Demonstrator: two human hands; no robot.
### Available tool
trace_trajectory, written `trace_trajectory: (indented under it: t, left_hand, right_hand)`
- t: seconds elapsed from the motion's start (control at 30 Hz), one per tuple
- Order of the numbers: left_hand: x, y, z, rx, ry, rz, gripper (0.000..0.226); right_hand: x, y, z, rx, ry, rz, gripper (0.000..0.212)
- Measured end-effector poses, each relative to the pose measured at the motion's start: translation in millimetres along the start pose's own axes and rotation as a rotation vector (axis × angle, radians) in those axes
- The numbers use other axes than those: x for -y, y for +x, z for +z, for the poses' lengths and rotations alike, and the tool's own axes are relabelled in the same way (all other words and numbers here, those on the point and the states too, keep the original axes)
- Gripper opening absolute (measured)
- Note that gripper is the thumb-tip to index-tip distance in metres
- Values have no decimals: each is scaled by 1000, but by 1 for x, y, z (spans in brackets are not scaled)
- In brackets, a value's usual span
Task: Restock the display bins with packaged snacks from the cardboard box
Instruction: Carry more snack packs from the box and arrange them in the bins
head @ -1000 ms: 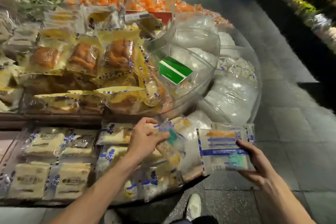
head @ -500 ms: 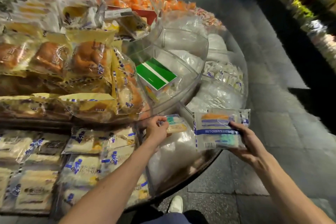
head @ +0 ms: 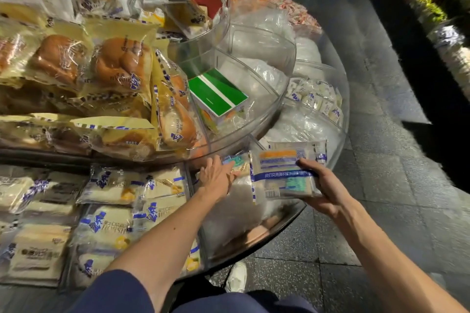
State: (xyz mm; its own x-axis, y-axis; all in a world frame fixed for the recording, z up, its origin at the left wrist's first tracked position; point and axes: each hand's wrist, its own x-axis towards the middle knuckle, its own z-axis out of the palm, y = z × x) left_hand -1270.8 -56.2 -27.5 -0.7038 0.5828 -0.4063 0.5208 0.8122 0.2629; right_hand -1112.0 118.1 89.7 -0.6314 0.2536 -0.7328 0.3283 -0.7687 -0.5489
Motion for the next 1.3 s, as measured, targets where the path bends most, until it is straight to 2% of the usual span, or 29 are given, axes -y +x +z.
trace_trajectory:
  t: [0.07,0.17,0.23,0.33,0.4,0.47,0.53,0.63,0.77,0.9,0.93,1.03,1.13,1.3]
  left_hand:
    - [2,-3,-3,4,-7,29,50]
    - [3,-18,-20,-155,-158,141,81]
    - [7,-35,-38,-265,-232,332,101]
    - [31,-55,-55,-487,-11,667,115]
    - [44,-71,-63,-589,133,814,97]
    - [50,-88,-71,-754,216,913,60]
    - [61,-109,-75,-829,267,944,37]
    - [88,-154,-80,-740,182,820,35]
    - [130,-227,-82,-633,-145,512,44]
    - [157,-274,-96,-497,-838,-23,37]
    - [164,-279,-102,-502,-958,-96,33]
    - [192,-287,-111,-523,-1268,-148,17]
    - [234,-292,-114,-378,-1518,-213,23]
    - [325,-287,-111,-156,-1563,-240,36]
  right_hand:
    - [0,-1,2,14,-14,2,30]
    - [0,-3,7,32,-30,4,26]
    - [-1,-4,12,41,-26,8,28]
    - [-5,-4,25,70,-33,42,35]
    - [-10,-5,41,108,-63,73,39]
    - [-20,-5,61,183,-108,120,44]
    - [-33,-6,83,253,-172,178,38]
    - [-56,-3,113,313,-238,257,34]
    - [-93,-2,149,372,-343,279,45]
    - [-125,-9,178,417,-457,305,43]
    - [-131,-12,187,424,-490,304,42]
    - [-150,-18,216,439,-532,298,47]
    - [-174,-19,251,405,-533,272,43]
    - [-229,-14,306,311,-524,229,42]
